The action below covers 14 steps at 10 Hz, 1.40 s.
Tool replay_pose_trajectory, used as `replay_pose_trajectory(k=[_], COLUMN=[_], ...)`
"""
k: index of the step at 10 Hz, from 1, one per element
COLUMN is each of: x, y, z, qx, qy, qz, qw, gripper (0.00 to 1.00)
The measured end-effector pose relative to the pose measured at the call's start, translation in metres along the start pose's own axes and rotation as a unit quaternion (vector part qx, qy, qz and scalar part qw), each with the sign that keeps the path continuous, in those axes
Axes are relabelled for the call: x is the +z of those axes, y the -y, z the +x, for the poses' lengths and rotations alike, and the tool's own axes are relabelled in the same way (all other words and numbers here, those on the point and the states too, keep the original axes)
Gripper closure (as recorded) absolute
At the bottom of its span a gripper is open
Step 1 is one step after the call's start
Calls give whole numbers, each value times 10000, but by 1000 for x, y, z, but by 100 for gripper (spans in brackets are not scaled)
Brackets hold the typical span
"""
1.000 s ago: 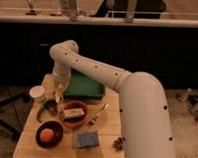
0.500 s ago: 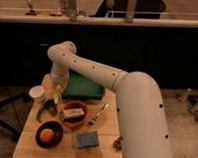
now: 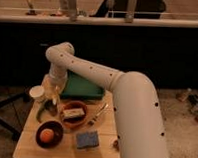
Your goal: Place banana in metal cup
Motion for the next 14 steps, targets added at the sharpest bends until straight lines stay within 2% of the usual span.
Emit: replay_pose_trajectory(k=[2,6,10,14], x=[0,3,8,12], y=[1,7,14,21], z=[-1,-7,-13,-18], qx=[-13,-131,-206,-160], qy=[12,217,390,467], qz=[-11,-107,-120,-130], qw=[10000,9996,9990,9987], gripper=[99,99,99,99])
